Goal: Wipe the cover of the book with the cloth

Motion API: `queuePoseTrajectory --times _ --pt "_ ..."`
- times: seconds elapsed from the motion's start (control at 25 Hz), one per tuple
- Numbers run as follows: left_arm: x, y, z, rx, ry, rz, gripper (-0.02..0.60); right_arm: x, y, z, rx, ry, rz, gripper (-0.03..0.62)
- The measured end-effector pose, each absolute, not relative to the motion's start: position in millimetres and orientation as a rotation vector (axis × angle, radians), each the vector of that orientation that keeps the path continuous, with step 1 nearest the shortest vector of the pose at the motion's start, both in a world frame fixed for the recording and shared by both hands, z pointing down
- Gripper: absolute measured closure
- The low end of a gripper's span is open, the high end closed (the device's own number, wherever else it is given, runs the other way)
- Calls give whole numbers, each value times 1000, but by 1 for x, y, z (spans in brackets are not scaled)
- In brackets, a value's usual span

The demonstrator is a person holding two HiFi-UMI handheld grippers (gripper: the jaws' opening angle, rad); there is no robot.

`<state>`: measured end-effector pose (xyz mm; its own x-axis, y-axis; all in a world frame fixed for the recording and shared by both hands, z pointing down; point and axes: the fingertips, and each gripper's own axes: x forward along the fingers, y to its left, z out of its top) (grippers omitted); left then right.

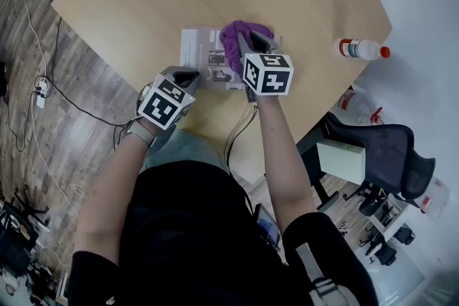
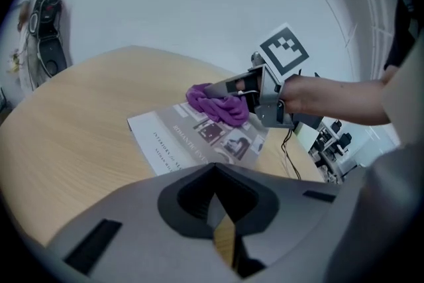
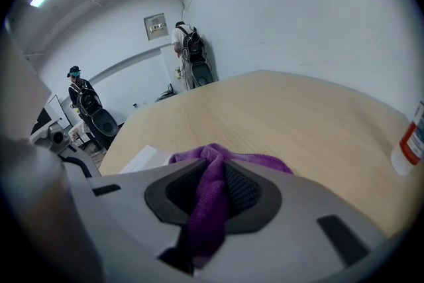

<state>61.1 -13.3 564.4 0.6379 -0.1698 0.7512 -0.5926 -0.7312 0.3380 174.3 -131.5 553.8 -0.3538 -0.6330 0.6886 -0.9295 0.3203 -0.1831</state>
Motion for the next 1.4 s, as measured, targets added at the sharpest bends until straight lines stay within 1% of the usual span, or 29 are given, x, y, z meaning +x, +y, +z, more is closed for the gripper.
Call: queuePoseTrajectory --times 0.32,0.68,1.4 --pt "61 -14 564 2269 -590 926 561 179 -132 554 1376 -2088 784 508" --pt "60 -11 568 2256 -597 969 561 198 -121 554 1388 -2059 776 508" --pt "60 -13 564 2270 -599 970 561 187 -12 556 1291 -2046 772 510"
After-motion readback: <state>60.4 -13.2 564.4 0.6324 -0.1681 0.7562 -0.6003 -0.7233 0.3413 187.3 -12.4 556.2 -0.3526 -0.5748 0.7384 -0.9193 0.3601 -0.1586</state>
